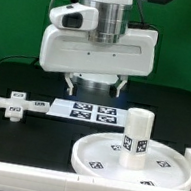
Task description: Assemble round table
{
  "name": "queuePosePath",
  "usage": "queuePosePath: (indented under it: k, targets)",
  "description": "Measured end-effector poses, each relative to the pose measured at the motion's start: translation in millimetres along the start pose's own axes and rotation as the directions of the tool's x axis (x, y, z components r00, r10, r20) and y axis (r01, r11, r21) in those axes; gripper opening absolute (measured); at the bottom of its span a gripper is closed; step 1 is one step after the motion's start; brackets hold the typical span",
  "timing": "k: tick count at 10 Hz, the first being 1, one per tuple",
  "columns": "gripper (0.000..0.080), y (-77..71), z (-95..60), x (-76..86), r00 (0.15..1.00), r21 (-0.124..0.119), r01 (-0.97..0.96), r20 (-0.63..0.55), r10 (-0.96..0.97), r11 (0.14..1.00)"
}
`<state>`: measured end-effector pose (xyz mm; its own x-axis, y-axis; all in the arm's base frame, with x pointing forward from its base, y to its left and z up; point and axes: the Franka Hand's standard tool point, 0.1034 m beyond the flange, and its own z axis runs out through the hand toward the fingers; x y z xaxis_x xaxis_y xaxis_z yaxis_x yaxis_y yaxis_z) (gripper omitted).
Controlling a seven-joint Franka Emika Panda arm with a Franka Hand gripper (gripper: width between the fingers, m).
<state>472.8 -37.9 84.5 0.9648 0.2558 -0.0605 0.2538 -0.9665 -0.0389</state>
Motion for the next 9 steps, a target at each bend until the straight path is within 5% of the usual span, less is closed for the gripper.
queuePosePath:
  k: [3, 5, 9]
  targets:
    - [0.0649, 20.7, 2.4, -14.9, 0.998, -0.002, 0.06, -0.004, -0.06, 0.998]
    - [0.0649, 64.4, 4.1, -43.2, 1.0, -0.001, 0.021, 0.01, -0.021, 1.0]
    - [0.0649, 67.7, 4.1, -44.1, 0.999, -0.001, 0.036, 0.013, -0.036, 0.999]
